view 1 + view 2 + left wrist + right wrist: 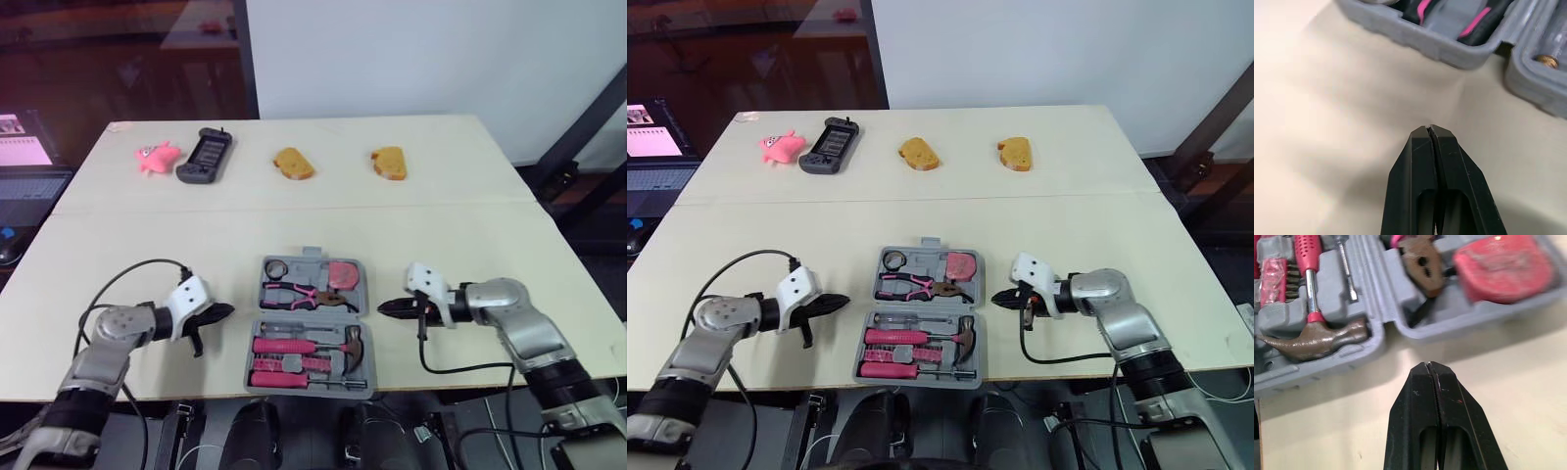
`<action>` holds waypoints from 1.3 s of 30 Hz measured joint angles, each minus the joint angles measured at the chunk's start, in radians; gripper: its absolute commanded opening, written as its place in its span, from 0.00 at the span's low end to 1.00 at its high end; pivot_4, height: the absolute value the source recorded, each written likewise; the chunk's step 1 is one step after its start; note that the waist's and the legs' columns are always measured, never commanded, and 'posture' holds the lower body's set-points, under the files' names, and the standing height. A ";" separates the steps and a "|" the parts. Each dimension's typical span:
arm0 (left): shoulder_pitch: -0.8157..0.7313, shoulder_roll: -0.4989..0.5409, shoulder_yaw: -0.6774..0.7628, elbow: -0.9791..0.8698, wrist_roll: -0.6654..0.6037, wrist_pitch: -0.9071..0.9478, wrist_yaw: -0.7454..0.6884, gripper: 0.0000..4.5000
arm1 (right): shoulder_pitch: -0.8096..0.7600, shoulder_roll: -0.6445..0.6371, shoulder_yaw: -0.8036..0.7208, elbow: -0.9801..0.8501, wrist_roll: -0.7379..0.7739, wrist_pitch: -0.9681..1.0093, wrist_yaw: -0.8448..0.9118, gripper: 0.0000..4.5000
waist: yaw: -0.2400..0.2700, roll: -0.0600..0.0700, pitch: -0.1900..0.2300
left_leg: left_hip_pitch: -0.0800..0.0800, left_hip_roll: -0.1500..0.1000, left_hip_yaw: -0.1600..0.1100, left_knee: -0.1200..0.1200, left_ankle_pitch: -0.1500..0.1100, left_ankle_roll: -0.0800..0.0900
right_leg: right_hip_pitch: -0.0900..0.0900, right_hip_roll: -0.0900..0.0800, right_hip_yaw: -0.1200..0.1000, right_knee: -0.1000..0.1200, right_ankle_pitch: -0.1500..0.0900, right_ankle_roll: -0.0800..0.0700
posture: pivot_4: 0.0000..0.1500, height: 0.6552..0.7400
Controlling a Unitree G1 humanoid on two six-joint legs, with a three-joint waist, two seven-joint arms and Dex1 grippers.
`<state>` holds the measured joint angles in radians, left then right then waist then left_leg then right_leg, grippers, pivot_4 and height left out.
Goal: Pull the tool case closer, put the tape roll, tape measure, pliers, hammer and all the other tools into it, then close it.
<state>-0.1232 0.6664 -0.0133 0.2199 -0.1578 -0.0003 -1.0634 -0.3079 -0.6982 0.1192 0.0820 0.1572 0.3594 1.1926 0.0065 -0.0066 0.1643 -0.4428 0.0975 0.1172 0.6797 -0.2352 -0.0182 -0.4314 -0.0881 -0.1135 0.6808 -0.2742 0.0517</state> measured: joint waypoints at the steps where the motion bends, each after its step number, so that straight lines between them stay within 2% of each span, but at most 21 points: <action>1: 0.016 0.001 0.002 -0.036 -0.031 0.013 -0.020 0.00 | 0.001 -0.003 -0.018 -0.016 0.025 0.029 0.001 0.01 | 0.003 0.000 0.000 | 0.000 0.000 0.000 0.000 0.000 0.000 | 0.000 0.000 0.000 0.000 0.000 0.000 | 1.00 0.75; 3: 0.062 0.001 0.006 -0.162 -0.123 0.063 -0.076 0.00 | 0.005 -0.005 -0.051 -0.064 0.098 0.136 0.005 0.01 | 0.006 0.000 0.000 | 0.000 0.000 -0.001 0.000 0.000 0.000 | 0.000 -0.001 0.000 0.000 0.000 0.000 | 1.00 0.75; 6: 0.110 0.017 -0.016 -0.345 -0.227 0.145 -0.147 0.00 | 0.006 -0.005 -0.077 -0.108 0.182 0.262 0.000 0.20 | 0.006 0.000 0.000 | 0.000 0.000 -0.003 0.000 0.000 0.000 | 0.001 -0.001 0.000 0.000 0.000 0.000 | 1.00 0.75; 10: 0.131 0.028 -0.090 -0.447 -0.246 0.207 -0.176 0.00 | 0.000 -0.003 -0.085 -0.111 0.211 0.368 -0.055 0.64 | 0.006 0.000 0.000 | 0.000 0.000 -0.003 0.000 0.000 0.000 | 0.000 0.000 0.000 0.000 0.000 0.000 | 1.00 0.75; 13: 0.115 -0.002 -0.162 -0.450 -0.207 0.210 -0.158 0.00 | -0.023 0.019 -0.085 -0.094 0.224 0.465 -0.115 0.99 | 0.006 0.000 0.000 | 0.000 -0.001 -0.003 0.000 0.000 0.000 | 0.000 0.000 0.000 0.000 0.000 0.000 | 1.00 0.75; 22: 0.089 -0.038 -0.262 -0.342 -0.095 0.190 -0.127 0.00 | -0.154 0.170 -0.148 0.061 0.274 0.679 -0.333 1.00 | 0.004 0.001 0.000 | -0.001 0.000 -0.002 -0.001 0.000 0.000 | -0.001 0.000 0.000 0.000 0.000 0.000 | 1.00 0.75; 33: 0.046 -0.030 -0.318 -0.291 -0.002 0.105 -0.089 0.00 | -0.325 0.403 -0.207 0.402 0.282 0.603 -0.428 1.00 | -0.010 0.002 -0.001 | 0.000 0.000 0.000 -0.002 0.000 0.000 | 0.000 0.001 0.000 0.000 0.000 0.000 | 1.00 0.75; 39: 0.053 -0.016 -0.317 -0.290 -0.002 0.099 -0.085 0.00 | -0.343 0.445 -0.268 0.511 0.322 0.579 -0.388 1.00 | -0.025 0.004 -0.002 | 0.002 0.000 0.000 -0.005 0.000 0.000 | 0.000 0.001 0.000 0.000 0.000 -0.001 | 1.00 0.75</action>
<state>-0.0701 0.6502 -0.3304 -0.0703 -0.1602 0.0991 -1.1481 -0.6509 -0.2534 -0.1484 0.5926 0.4797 0.9380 0.8050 -0.0185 -0.0029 0.1627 -0.4407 0.0973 0.1176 0.6746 -0.2352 -0.0181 -0.4313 -0.0872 -0.1131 0.6804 -0.2745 0.0510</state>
